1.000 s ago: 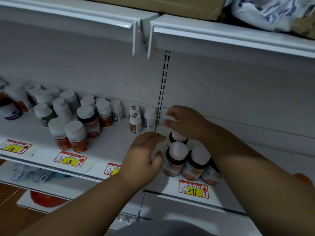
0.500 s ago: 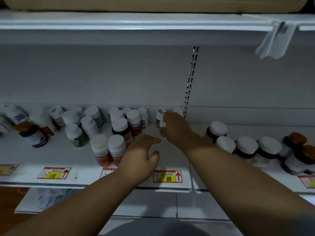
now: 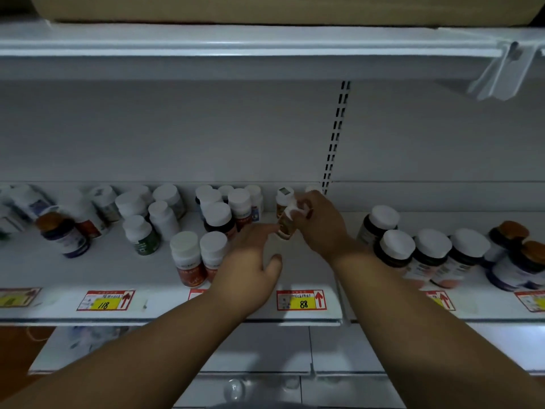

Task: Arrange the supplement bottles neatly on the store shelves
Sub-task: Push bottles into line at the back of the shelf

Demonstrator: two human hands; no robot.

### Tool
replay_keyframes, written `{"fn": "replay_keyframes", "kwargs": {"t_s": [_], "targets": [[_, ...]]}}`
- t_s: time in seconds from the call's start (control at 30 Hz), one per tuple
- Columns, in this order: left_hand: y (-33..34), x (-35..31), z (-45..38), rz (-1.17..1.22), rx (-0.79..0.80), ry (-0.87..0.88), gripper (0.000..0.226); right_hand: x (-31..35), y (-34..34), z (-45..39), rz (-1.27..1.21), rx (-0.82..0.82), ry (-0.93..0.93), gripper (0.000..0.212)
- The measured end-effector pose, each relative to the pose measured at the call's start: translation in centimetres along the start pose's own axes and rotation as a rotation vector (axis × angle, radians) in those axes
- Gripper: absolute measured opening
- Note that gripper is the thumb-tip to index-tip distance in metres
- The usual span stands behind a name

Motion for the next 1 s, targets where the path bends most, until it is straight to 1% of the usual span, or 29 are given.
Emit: {"fn": "replay_keyframes", "kwargs": {"t_s": [0.1,0.13,0.2,0.27,0.33,0.43,0.67,0.83,0.9,1.0], "targets": [[-0.5,-0.1,1.0,0.053,-0.113,-0.101,0.055,-1.3,-1.6,3.1,-0.291,0.069,0.129,0.006],[-0.2,-0.6,1.3,0.084,-0.119,-0.117,0.059,-1.4,-1.9,4.1,-0.352,0.104,0.165,0.009],[0.7,-1.8,1.9,0.157,-0.119,-0.136,0.068,-1.4,-2.3,5.4,-0.435,0.185,0.200,0.016],[1.6,-2.9,2.2,0.206,-0.121,-0.149,0.074,-0.9,-2.8,6.3,-0.474,0.230,0.195,0.015],[2.6,-3.5,2.5,0.226,-0.122,-0.163,0.071,-0.7,-3.0,6.7,-0.441,0.262,0.173,0.014],[3.6,-3.1,3.3,0.238,-0.109,-0.221,0.063,-0.8,-2.7,6.8,-0.303,0.291,0.131,0.012],[2.9,0.5,5.1,0.109,-0.030,-0.300,0.060,0.0,-0.2,7.5,-0.157,0.280,0.032,0.015],[2.8,3.0,4.4,0.031,0.051,-0.268,0.064,0.5,2.0,7.4,0.045,0.255,-0.080,0.019],[3.0,3.5,4.5,0.024,0.080,-0.256,0.065,0.3,3.0,7.4,0.080,0.251,-0.109,0.020],[3.6,4.0,4.8,0.068,0.131,-0.227,0.062,0.0,3.5,7.4,0.101,0.219,-0.127,0.020]]}}
Point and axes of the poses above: each hand's wrist, its own z-axis away from the middle knuckle, its own y-axis out of the palm, x = y × z, the point moved 9 cm from there along -z, towards the middle knuckle, and after that the axes turned 15 degrees about y, right-handed, at the moved point
